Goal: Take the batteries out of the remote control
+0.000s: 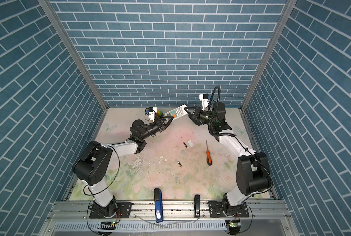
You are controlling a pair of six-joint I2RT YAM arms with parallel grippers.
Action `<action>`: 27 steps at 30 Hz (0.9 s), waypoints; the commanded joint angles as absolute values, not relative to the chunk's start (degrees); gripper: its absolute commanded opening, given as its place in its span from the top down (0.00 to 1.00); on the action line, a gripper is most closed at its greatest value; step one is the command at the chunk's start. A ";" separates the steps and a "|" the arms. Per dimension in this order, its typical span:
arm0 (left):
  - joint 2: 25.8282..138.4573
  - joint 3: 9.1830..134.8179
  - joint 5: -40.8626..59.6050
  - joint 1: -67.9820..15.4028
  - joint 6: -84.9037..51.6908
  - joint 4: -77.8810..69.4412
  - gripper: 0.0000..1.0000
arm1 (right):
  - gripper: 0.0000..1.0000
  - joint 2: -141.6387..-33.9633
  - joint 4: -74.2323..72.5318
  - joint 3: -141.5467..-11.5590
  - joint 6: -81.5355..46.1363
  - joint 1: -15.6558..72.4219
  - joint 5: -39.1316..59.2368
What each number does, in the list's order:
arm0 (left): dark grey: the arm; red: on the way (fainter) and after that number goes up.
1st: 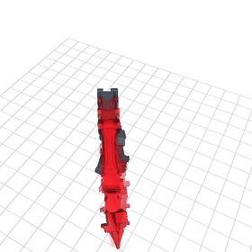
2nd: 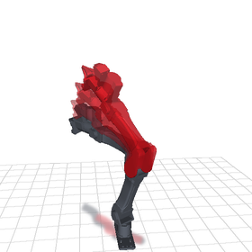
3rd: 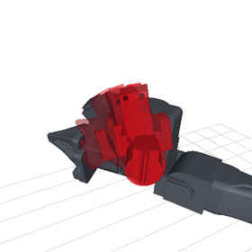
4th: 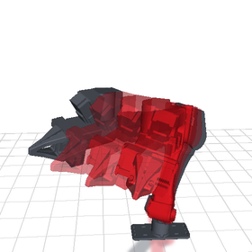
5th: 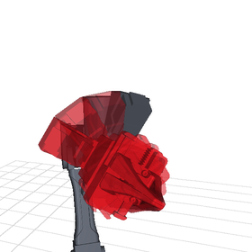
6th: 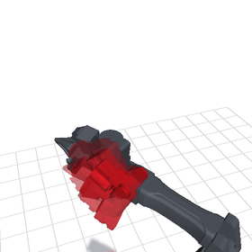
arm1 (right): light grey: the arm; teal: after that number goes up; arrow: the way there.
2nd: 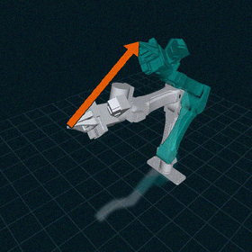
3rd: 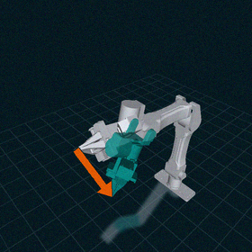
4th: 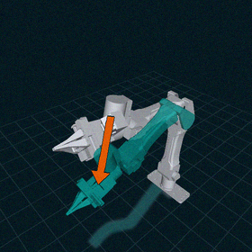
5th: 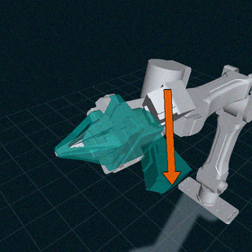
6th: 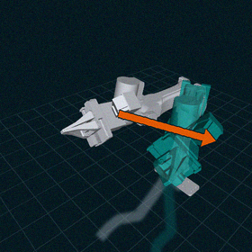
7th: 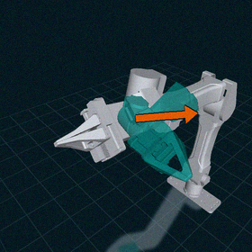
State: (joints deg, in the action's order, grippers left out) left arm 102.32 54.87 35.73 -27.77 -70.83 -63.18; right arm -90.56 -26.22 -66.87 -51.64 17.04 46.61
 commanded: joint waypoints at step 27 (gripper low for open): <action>96.04 55.46 37.08 -26.73 -63.74 -59.26 0.71 | 1.00 -91.01 -27.22 -63.22 -51.68 17.14 48.17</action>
